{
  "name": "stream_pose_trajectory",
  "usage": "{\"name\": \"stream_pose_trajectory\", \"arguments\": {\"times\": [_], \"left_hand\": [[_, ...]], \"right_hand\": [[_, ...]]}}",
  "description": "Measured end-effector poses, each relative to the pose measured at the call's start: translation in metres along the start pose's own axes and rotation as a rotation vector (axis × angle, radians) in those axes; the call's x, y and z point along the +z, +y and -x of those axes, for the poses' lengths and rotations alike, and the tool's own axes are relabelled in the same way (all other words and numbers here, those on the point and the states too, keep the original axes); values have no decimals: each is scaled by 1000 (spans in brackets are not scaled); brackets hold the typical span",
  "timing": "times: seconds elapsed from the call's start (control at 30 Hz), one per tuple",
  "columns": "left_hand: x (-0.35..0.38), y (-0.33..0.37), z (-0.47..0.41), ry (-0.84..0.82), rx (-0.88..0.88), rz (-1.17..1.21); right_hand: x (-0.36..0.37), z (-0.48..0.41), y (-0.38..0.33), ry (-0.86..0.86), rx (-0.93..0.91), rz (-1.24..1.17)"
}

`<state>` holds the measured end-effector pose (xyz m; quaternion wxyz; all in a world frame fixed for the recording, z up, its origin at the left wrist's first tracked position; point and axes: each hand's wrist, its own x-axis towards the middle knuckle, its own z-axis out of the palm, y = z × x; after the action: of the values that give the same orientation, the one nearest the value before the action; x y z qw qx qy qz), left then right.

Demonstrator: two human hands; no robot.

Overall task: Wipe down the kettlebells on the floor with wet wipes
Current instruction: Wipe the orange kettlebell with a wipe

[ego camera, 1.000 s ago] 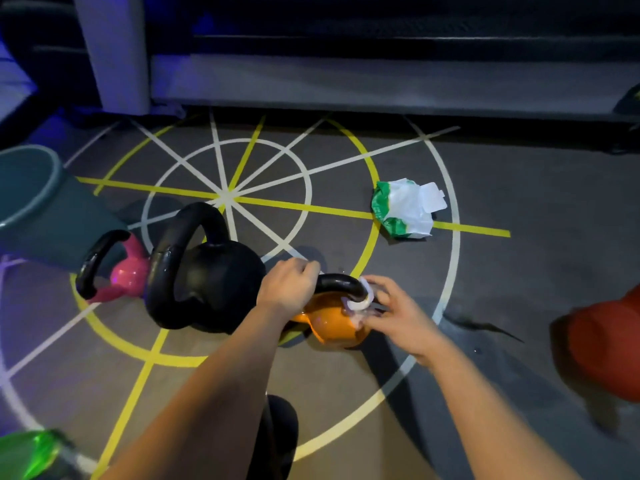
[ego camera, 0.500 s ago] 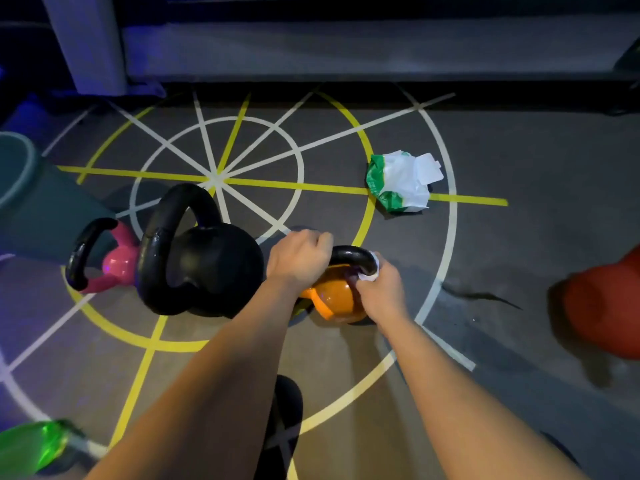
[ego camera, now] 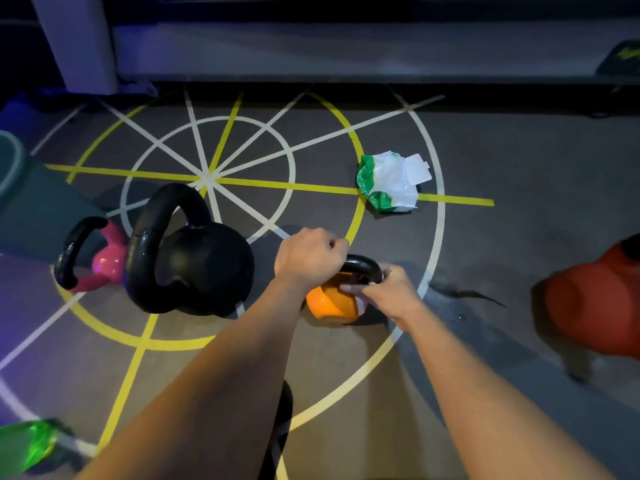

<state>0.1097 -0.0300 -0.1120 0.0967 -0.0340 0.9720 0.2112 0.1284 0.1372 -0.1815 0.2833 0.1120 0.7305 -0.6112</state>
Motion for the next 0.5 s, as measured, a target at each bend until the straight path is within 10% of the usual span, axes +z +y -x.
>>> {"name": "stream_pose_trajectory", "arguments": {"times": [0.2, 0.5], "left_hand": [[-9, -13, -7, -50, -57, 18], [-5, -8, -8, -10, -98, 61]], "right_hand": [[0, 2, -24, -118, -23, 172], [43, 6, -11, 471, 49, 26]]}}
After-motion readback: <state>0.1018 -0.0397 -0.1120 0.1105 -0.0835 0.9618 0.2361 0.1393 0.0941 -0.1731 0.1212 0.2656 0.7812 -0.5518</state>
